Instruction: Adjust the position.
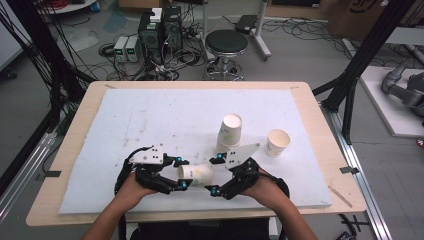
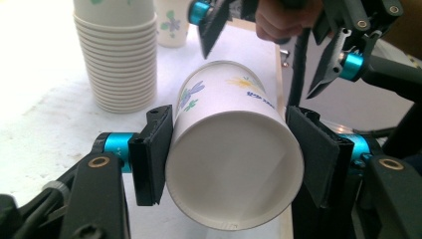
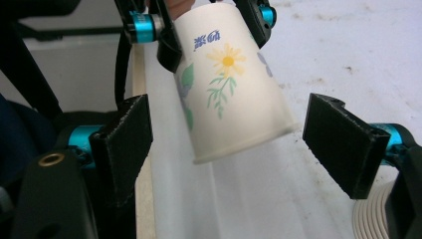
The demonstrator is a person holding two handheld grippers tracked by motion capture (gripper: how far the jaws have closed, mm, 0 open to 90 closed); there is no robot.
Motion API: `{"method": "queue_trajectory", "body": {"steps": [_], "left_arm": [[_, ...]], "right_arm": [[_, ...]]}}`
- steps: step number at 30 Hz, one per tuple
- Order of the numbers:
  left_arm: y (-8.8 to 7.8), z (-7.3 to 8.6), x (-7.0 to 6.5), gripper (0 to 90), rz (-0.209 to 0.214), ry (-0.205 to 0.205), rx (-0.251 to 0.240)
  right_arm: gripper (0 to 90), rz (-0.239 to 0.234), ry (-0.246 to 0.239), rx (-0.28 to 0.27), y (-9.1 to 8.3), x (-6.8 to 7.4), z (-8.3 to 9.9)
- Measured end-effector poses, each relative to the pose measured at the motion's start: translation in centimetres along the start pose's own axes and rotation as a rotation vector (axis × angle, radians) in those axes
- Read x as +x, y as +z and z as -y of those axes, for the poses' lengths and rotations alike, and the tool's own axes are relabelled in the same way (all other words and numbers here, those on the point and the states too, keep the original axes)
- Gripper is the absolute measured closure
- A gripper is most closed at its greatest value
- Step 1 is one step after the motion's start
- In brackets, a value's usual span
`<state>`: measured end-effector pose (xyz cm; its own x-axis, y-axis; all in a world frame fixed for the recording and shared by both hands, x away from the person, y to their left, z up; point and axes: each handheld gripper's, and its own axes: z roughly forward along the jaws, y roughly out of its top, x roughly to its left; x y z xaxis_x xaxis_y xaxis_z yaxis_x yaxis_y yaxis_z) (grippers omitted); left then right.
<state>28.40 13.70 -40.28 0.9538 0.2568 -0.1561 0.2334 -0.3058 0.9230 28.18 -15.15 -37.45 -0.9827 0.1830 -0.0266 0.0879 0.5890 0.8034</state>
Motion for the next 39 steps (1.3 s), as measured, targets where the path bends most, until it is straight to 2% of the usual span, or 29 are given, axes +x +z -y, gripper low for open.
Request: {"method": "queue_trajectory", "body": {"steps": [9,10,22,27,36,39], "left_arm": [[-0.6,0.1,0.2,37.2,-0.018,-0.011,-0.071],[-0.7,0.1,0.2,37.2,-0.019,-0.015,-0.081],[-1.1,0.2,-0.1,37.2,-0.003,0.024,-0.152],[-1.3,0.2,-0.2,37.1,0.015,0.035,-0.185],[-1.2,0.0,-0.5,37.1,0.041,0.046,-0.195],[-1.0,-0.1,-0.7,37.2,0.063,0.049,-0.199]], "right_arm": [[20.2,0.035,0.056,-0.105,-0.9,0.0,1.5],[20.3,0.027,0.061,-0.119,-1.0,0.0,1.7],[20.4,0.043,0.098,-0.254,-1.5,0.0,3.5],[20.4,0.034,0.11,-0.264,-1.3,-0.1,4.2],[20.3,-0.004,0.121,-0.264,-0.7,-0.1,4.4],[20.3,-0.013,0.122,-0.271,-0.5,-0.1,4.4]]}}
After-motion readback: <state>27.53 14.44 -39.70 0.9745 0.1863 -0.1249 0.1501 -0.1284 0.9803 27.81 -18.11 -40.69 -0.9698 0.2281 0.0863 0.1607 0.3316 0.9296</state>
